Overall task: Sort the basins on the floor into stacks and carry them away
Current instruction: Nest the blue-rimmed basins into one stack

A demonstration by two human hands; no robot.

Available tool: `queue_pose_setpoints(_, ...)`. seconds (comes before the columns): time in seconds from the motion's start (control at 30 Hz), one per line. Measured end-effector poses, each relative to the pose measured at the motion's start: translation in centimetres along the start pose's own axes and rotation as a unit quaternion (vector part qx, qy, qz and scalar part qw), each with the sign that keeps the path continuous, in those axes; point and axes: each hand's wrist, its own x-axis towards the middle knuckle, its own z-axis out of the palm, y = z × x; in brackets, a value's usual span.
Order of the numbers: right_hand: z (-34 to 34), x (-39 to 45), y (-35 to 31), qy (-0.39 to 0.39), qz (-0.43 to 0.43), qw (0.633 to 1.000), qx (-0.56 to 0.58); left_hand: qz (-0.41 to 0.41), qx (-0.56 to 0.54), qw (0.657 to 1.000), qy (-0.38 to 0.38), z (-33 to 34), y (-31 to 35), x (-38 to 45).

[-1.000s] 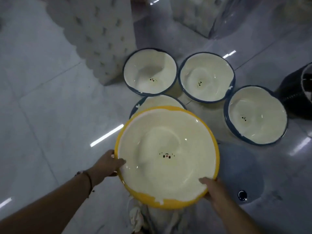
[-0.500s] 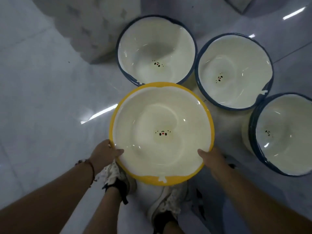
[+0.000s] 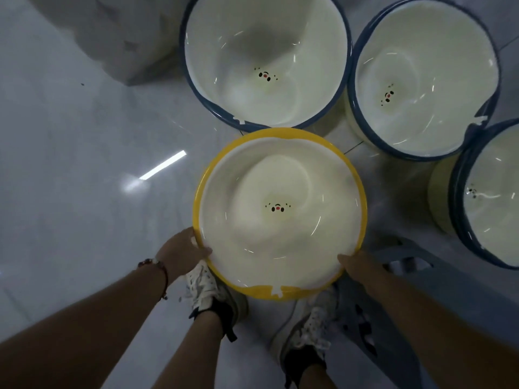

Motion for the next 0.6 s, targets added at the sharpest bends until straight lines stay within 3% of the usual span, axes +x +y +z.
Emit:
queue_pose_setpoints(0.07,-0.6,-1.4,-1.4,0.004,-0.007,1.0,-0.011,0.003,0.065,0.998,-0.018,-1.5,0.5,-0.5)
queue_pose_setpoints(0.13,-1.9,-3.4,-3.4,0.02,-0.051,0.993,-0.106,0.012,0.147,0.989,0.005,-3.6,1.7,-1.4)
queue_pose_setpoints(0.23,-4.4,-6.3,-7.9,0.087,-0.17,0.928,-0.321,0.091,0.272,0.954,0.086,-7.3,4.9,-2.8)
queue_pose_setpoints(0.3,-5.8,-7.6,-11.6,0.14,-0.266,0.869,-0.392,0.151,0.34,0.918,0.137,-10.4,7.8,-3.4)
queue_pose_setpoints(0.37,-7.0,-8.6,-15.9,0.162,-0.324,0.823,-0.437,0.194,0.384,0.885,0.178,-13.6,10.3,-3.0)
queue_pose_setpoints(0.5,-8.2,-9.2,-22.8,0.203,-0.383,0.768,-0.471,0.23,0.45,0.833,0.227,-18.1,14.6,-1.3)
queue_pose_setpoints(0.6,-8.2,-8.2,-25.6,0.2,-0.396,0.732,-0.518,0.233,0.465,0.819,0.244,-19.4,16.6,0.3)
